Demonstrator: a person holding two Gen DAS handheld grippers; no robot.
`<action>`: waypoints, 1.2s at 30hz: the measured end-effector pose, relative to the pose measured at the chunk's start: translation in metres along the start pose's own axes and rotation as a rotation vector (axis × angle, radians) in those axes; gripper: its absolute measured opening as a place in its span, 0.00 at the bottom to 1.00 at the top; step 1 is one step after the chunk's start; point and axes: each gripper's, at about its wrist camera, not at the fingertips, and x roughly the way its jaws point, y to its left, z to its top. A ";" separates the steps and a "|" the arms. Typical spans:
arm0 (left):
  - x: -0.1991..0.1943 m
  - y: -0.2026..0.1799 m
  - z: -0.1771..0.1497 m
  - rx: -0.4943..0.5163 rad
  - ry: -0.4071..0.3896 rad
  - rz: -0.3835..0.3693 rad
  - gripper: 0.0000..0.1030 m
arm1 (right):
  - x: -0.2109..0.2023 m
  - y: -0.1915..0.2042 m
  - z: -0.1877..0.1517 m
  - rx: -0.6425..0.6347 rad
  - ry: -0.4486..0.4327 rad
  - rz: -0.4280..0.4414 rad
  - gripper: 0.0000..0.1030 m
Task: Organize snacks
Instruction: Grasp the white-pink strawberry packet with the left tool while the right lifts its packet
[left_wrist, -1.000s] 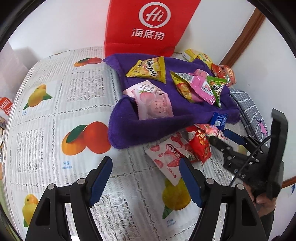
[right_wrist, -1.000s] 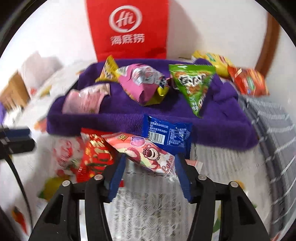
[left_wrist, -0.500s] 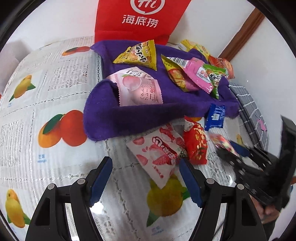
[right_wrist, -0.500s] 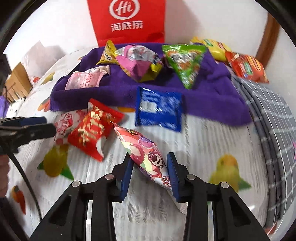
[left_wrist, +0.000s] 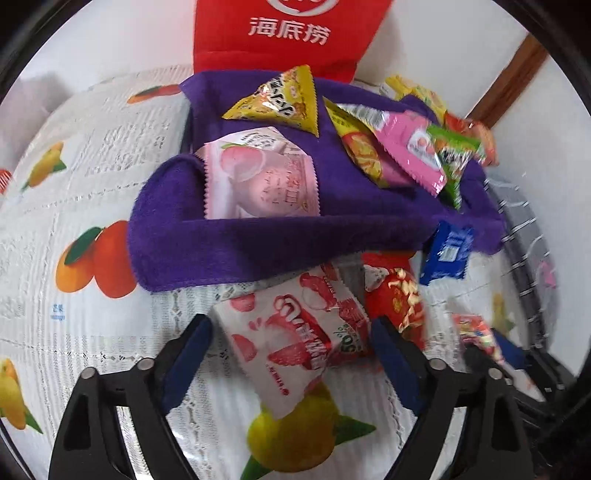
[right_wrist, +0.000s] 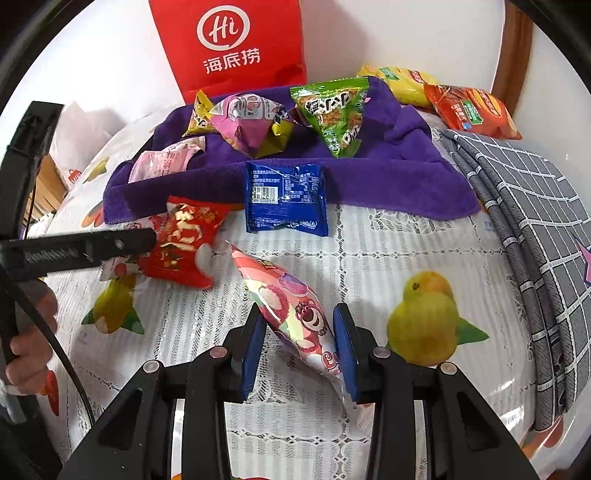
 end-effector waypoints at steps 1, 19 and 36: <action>0.003 -0.006 -0.001 0.018 -0.002 0.030 0.90 | 0.000 -0.004 -0.001 0.004 -0.001 0.000 0.36; -0.008 -0.022 -0.024 0.079 -0.109 0.072 0.50 | -0.008 -0.029 -0.015 0.046 -0.017 0.090 0.34; -0.043 -0.012 -0.030 0.039 -0.105 -0.028 0.16 | -0.040 -0.018 -0.011 0.041 -0.069 0.070 0.27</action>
